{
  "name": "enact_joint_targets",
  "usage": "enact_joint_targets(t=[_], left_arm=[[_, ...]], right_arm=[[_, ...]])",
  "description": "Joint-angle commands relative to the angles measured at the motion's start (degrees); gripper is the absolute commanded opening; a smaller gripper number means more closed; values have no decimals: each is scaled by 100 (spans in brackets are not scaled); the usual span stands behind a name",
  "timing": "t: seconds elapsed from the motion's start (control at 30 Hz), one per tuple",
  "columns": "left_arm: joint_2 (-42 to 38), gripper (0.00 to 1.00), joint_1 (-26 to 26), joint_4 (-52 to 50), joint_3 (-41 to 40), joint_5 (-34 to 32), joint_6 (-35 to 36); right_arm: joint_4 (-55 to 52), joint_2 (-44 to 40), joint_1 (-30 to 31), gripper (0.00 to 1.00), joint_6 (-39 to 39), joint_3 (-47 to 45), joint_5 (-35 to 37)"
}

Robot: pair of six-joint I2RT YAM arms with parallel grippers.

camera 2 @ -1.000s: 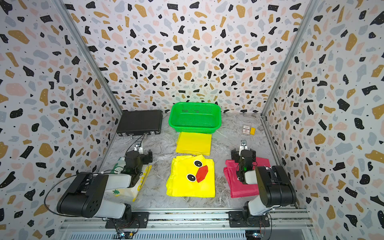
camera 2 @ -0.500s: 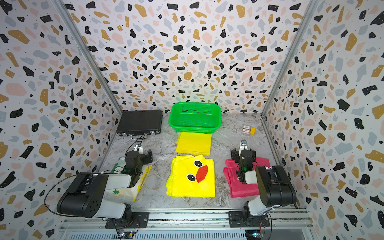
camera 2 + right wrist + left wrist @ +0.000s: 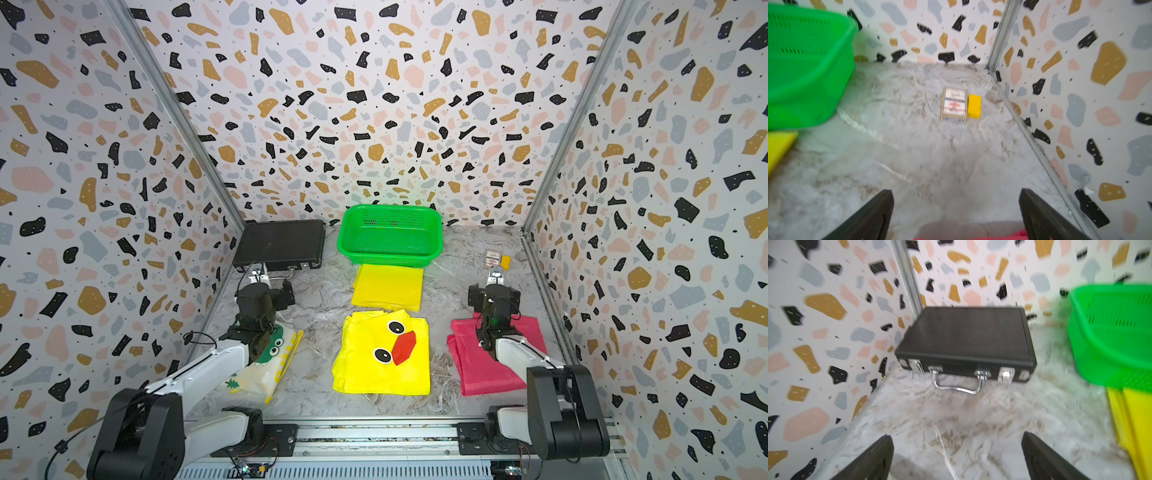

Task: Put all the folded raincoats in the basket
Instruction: Pick up the raincoat from the center of the board.

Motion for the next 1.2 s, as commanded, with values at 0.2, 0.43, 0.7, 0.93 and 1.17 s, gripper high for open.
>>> enact_joint_targets(t=[0.2,0.43,0.7,0.93,1.17], left_arm=[[-294,100,-7,-3691,1193,623,-2650],[-287,100,-364,-4922,1471,1952,-2474],[-384,100,-1185,-5643,1228,2736,-2402],[-98,100,-1684,-5646,1236,2875,-2356],[706,99,-2061,-5234,1286,3224,-2339]], right_arm=[[-3615,-646,21,96,1546,1099,-1259],[-4533,-1135,257,88,2131,1214,-2979],[-5631,-707,873,79,1951,1362,-3837],[-5403,-427,1325,78,2141,1016,-4038],[-5308,-131,1536,75,2282,707,-3997]])
